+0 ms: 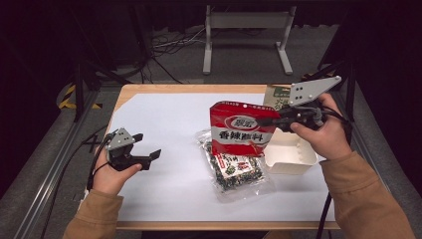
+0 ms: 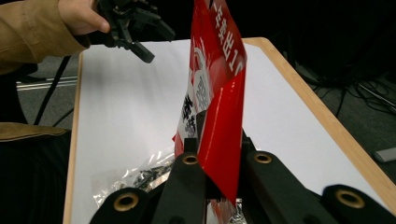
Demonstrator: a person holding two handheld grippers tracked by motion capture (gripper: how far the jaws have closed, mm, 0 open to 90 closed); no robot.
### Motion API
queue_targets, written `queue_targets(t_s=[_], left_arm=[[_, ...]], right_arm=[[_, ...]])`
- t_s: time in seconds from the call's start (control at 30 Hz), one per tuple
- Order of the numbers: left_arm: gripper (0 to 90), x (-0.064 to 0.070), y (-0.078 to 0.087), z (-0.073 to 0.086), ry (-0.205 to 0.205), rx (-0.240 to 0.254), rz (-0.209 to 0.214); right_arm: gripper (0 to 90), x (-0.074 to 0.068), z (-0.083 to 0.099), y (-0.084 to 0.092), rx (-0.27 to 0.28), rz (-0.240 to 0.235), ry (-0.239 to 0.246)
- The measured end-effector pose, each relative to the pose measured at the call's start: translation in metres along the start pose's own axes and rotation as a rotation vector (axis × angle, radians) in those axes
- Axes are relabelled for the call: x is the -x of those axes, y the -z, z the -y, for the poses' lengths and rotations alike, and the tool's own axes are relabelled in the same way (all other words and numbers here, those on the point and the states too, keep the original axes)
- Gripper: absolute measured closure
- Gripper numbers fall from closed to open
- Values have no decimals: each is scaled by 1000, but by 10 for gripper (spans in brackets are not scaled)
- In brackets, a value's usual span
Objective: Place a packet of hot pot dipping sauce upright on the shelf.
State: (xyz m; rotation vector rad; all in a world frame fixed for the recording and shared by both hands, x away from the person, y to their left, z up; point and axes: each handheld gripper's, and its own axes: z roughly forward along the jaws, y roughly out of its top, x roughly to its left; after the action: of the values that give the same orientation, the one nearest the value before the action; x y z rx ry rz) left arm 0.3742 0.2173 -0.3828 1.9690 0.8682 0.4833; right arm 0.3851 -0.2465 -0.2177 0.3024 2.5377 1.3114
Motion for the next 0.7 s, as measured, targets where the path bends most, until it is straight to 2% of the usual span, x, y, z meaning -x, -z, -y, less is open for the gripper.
queue_targets(t_s=[0.2, 0.5, 0.7], left_arm=[[146, -3, -7, 10, 27, -37, -5], [139, -8, -7, 20, 48, -67, -23], [126, -10, -6, 26, 57, -96, -34]], right_arm=[[889, 12, 7, 11, -4, 37, -14], [889, 32, 20, 28, -16, 116, 7], [889, 44, 29, 36, -17, 134, -9]])
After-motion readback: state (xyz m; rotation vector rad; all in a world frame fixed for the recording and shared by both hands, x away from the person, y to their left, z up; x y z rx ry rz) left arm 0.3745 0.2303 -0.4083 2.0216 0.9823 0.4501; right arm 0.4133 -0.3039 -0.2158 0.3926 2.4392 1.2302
